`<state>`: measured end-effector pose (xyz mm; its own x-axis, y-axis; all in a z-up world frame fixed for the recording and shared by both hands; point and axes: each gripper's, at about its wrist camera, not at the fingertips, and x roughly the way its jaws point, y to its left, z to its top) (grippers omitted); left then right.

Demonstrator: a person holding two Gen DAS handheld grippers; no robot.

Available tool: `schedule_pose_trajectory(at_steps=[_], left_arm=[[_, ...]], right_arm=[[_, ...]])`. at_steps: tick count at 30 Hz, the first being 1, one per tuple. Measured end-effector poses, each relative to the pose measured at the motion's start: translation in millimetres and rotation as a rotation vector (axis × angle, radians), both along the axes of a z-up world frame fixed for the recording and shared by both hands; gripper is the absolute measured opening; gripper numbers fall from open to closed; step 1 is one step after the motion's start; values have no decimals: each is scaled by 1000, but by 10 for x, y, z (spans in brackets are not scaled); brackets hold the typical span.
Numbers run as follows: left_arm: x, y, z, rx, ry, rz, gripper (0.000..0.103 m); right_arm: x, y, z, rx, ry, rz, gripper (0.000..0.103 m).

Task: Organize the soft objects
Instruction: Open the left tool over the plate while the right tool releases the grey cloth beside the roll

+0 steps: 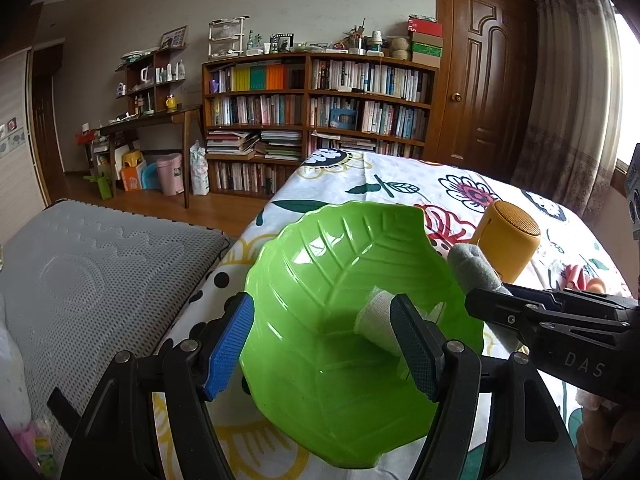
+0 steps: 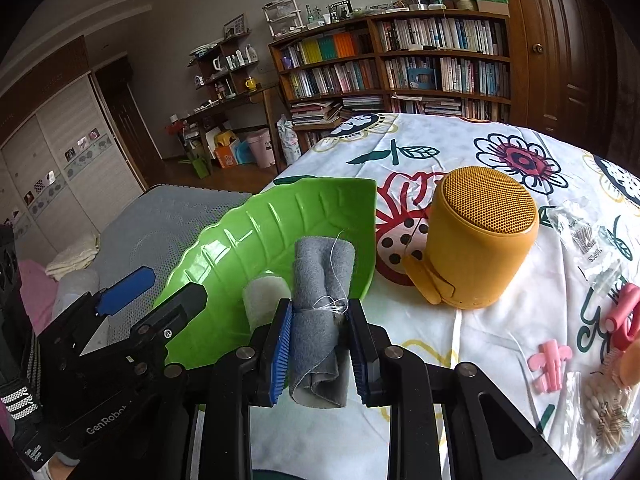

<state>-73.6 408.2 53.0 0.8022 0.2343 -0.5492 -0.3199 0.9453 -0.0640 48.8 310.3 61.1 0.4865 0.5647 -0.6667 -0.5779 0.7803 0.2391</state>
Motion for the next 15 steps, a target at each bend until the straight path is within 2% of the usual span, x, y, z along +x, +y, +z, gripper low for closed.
schedule_pose_trajectory(at_steps=[3, 6, 9, 15], left_arm=[[-6, 33, -7, -8, 0, 9, 72], [-7, 50, -3, -12, -1, 16, 73], [-3, 68, -4, -14, -5, 26, 78], [-13, 88, -11, -19, -7, 28, 78]], right_arm=[[22, 68, -32, 12, 23, 14, 30], [23, 121, -54, 16, 23, 16, 39], [1, 126, -59, 23, 11, 18, 39], [-18, 72, -38, 59, 5, 26, 39]])
